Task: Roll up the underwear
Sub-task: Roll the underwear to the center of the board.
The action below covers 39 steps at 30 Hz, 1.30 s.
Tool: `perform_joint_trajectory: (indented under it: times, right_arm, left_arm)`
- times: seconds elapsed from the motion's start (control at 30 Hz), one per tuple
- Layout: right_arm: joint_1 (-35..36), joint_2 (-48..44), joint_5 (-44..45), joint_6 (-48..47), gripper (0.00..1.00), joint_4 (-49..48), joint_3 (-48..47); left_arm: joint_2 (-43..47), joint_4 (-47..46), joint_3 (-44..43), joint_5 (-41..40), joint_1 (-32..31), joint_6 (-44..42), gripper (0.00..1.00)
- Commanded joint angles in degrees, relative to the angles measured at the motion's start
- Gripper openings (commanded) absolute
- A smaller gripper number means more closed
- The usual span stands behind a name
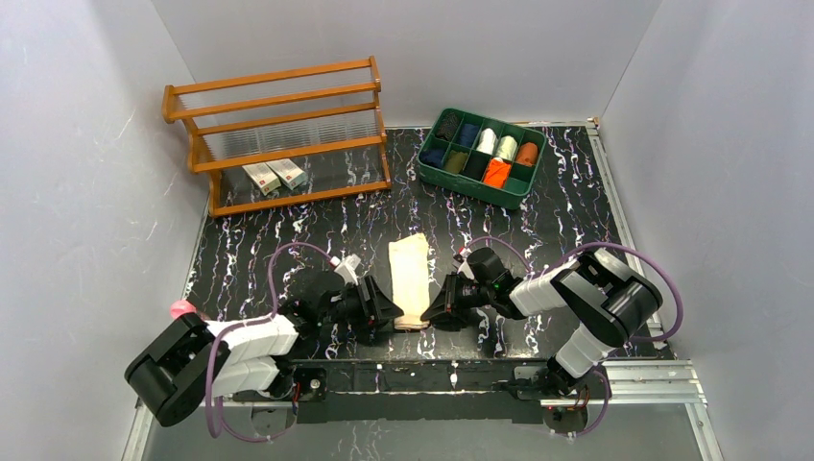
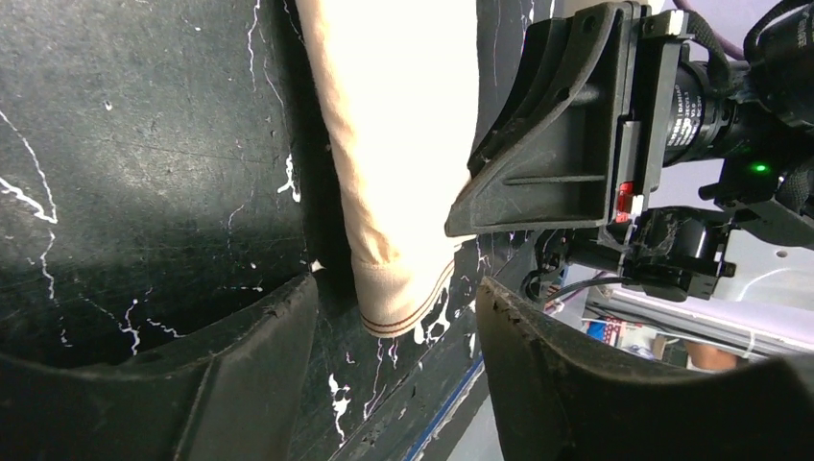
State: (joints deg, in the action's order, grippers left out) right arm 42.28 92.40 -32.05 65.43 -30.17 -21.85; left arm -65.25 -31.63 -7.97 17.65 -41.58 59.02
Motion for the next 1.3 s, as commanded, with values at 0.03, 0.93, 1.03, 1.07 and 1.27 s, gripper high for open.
perform_joint_trajectory:
  times: [0.03,0.93,1.03,1.07,1.27]
  right_arm:
    - [0.4,2.3,3.6,-1.9,0.10,6.1,2.1]
    - [0.5,2.8,-2.5,-9.6,0.26,11.0,-4.5]
    - [0.4,2.8,-3.4,-10.2,0.29,11.6,-5.7]
    - [0.5,2.4,-3.5,-10.8,0.30,12.1,-6.1]
    - [0.5,-0.8,5.0,-23.0,0.62,31.1,-15.7]
  left_arm:
    - [-5.7,0.0,4.1,-5.5,-0.7,2.4,0.56]
    - [-13.6,-4.3,-0.2,-8.2,-1.2,1.0,0.16]
    - [-13.1,-2.7,-1.6,-8.0,-1.2,-0.3,0.12]
    - [-12.9,-1.8,-2.1,-8.0,-1.2,-0.7,0.10]
    - [-6.4,8.7,-3.0,-11.4,-0.9,-3.9,0.07]
